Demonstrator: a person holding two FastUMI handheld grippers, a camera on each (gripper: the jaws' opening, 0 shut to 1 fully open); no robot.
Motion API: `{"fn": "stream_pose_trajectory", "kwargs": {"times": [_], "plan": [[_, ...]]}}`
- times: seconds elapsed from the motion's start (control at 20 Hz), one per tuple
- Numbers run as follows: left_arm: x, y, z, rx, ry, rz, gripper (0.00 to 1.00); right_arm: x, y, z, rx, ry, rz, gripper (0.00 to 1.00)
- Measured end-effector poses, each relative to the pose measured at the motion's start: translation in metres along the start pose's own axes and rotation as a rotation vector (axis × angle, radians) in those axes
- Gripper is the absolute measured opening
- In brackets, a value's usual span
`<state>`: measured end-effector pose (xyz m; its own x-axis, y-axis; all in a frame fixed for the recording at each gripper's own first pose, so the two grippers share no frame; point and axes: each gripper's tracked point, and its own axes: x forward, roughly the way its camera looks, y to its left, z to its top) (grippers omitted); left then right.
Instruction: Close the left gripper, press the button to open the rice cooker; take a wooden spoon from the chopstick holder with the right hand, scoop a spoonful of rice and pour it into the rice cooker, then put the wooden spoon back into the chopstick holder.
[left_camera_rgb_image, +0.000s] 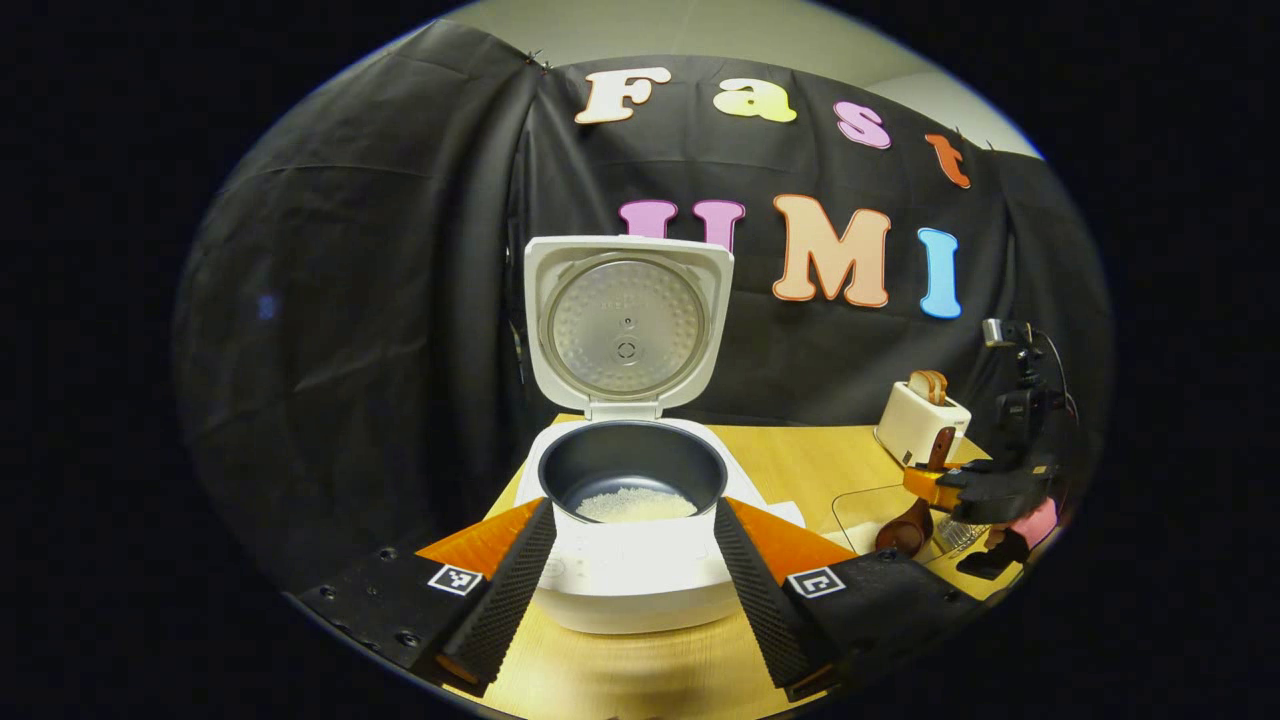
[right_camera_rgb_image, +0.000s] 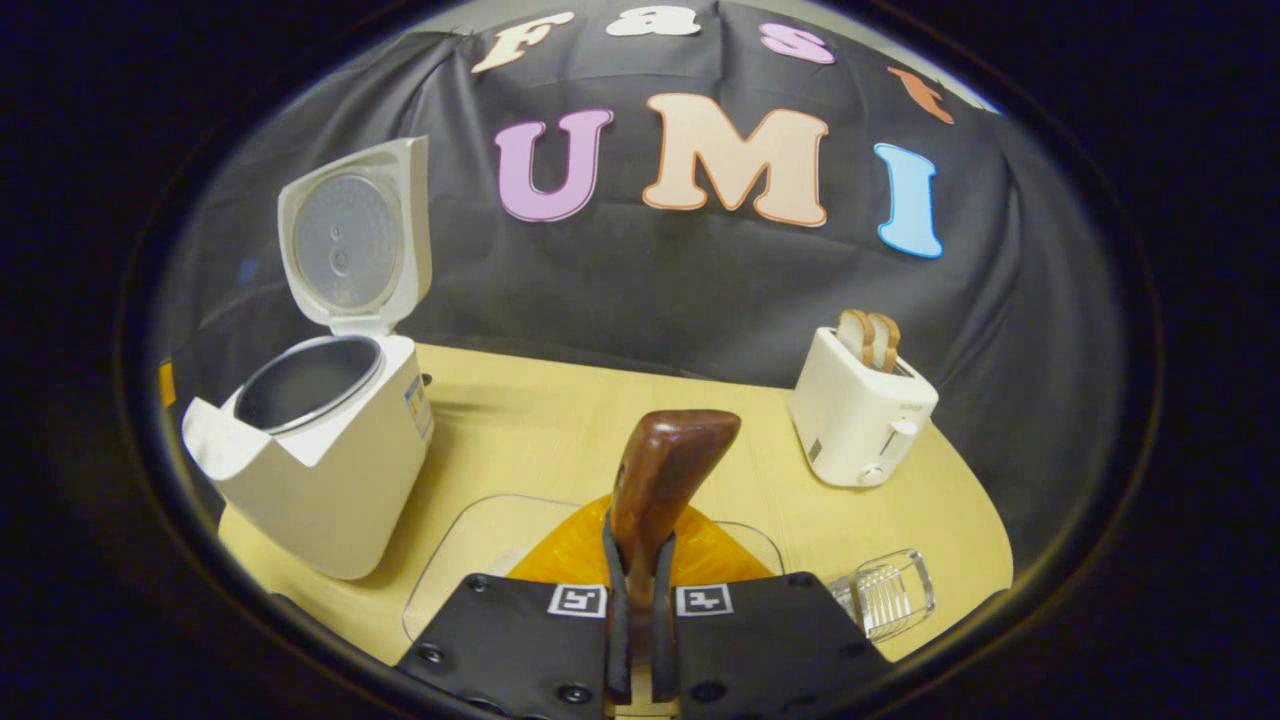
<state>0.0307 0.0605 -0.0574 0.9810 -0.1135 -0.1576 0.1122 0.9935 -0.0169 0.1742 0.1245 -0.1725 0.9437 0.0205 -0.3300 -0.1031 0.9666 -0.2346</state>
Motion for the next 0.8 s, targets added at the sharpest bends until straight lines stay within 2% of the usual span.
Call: {"fn": "stream_pose_trajectory", "kwargs": {"times": [0.35, 0.55, 0.8], "plan": [[0.006, 0.001, -0.003, 0.002, 0.007, -0.019, 0.94, -0.002, 0.032, -0.013, 0.055, 0.021, 0.037, 0.12], [0.007, 0.003, -0.004, -0.008, 0.006, -0.016, 0.94, -0.002, 0.049, -0.014, 0.16, 0.05, 0.082, 0.11], [0.003, 0.007, -0.009, -0.011, 0.012, -0.008, 0.94, 0.001, 0.051, -0.016, 0.338, 0.103, 0.122, 0.11]]}}
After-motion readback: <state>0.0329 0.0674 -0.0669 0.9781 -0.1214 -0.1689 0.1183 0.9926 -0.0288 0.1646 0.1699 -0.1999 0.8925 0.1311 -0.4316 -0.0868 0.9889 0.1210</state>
